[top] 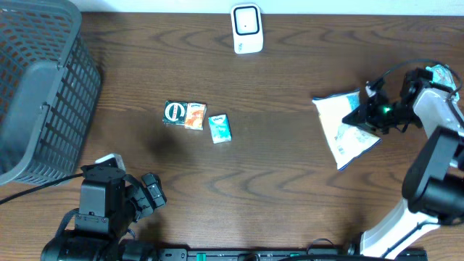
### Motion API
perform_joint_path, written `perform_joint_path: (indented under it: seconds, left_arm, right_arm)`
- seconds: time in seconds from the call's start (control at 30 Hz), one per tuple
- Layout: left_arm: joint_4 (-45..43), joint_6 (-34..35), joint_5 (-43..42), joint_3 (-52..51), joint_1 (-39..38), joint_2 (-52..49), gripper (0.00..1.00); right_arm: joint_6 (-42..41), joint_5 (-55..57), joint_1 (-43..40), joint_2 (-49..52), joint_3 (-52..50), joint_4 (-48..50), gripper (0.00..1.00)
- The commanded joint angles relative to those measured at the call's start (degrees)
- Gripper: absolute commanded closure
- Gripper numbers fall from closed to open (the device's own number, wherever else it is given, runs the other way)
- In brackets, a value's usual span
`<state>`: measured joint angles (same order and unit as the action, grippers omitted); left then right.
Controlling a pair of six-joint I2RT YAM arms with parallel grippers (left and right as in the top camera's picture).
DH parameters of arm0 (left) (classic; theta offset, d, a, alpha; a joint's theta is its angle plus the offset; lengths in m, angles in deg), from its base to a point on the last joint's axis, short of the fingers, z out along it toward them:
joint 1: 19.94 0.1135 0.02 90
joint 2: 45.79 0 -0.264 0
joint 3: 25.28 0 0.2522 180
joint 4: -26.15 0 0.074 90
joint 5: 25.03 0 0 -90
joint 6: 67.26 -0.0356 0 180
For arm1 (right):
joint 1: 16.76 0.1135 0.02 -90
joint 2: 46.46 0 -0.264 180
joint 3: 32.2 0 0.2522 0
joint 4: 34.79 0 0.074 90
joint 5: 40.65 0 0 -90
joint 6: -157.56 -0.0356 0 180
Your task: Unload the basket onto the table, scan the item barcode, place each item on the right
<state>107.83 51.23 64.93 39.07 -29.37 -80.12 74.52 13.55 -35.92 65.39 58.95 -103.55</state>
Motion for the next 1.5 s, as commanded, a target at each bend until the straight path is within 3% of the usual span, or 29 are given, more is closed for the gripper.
perform_joint_path:
  seconds: [0.0,0.13,0.27,0.47,0.67,0.73,0.8,0.83,1.03,1.2,1.37,1.47]
  left_arm:
    - [0.2,-0.1,0.5,-0.1,0.1,0.2,0.02]
    - [0.2,-0.1,0.5,-0.1,0.1,0.2,0.02]
    - [0.2,-0.1,0.5,-0.1,0.1,0.2,0.02]
    - [0.2,-0.1,0.5,-0.1,0.1,0.2,0.02]
    - [0.2,-0.1,0.5,-0.1,0.1,0.2,0.03]
    - [0.2,-0.1,0.5,-0.1,0.1,0.2,0.02]
    - [0.2,-0.1,0.5,-0.1,0.1,0.2,0.03]
    - [0.2,-0.1,0.5,-0.1,0.1,0.2,0.02]
    - [0.2,-0.1,0.5,-0.1,0.1,0.2,0.02]
    - [0.2,-0.1,0.5,-0.1,0.1,0.2,0.02]
    - [0.2,-0.1,0.5,-0.1,0.1,0.2,0.03]
    - [0.2,-0.1,0.5,-0.1,0.1,0.2,0.02]
  right_arm:
    - [-10.6,15.9,5.7,-11.6,0.5,1.4,0.99]
    - [-20.5,40.8,15.1,-18.8,0.5,2.4,0.99]
    - [-32.5,71.3,29.6,-20.2,0.3,1.8,0.99]
    - [-47.1,89.9,42.3,-15.1,-1.5,1.7,0.99]
    - [-50.2,89.4,48.4,-4.4,-1.5,6.4,0.98]
    - [-50.2,87.3,49.7,-1.3,-1.5,7.8,0.86]
    - [-50.2,84.8,51.0,0.8,-1.5,7.9,0.57]
    - [-50.2,83.3,51.7,1.3,-1.5,7.8,0.49]
    - [-47.5,74.2,54.9,-0.9,0.1,7.7,0.46]
    - [-45.0,73.1,53.7,-5.2,2.2,6.0,0.23]
    - [-44.9,69.9,46.7,-11.0,2.5,5.0,0.01]
    - [-40.5,62.3,39.3,-14.0,2.5,5.2,0.01]
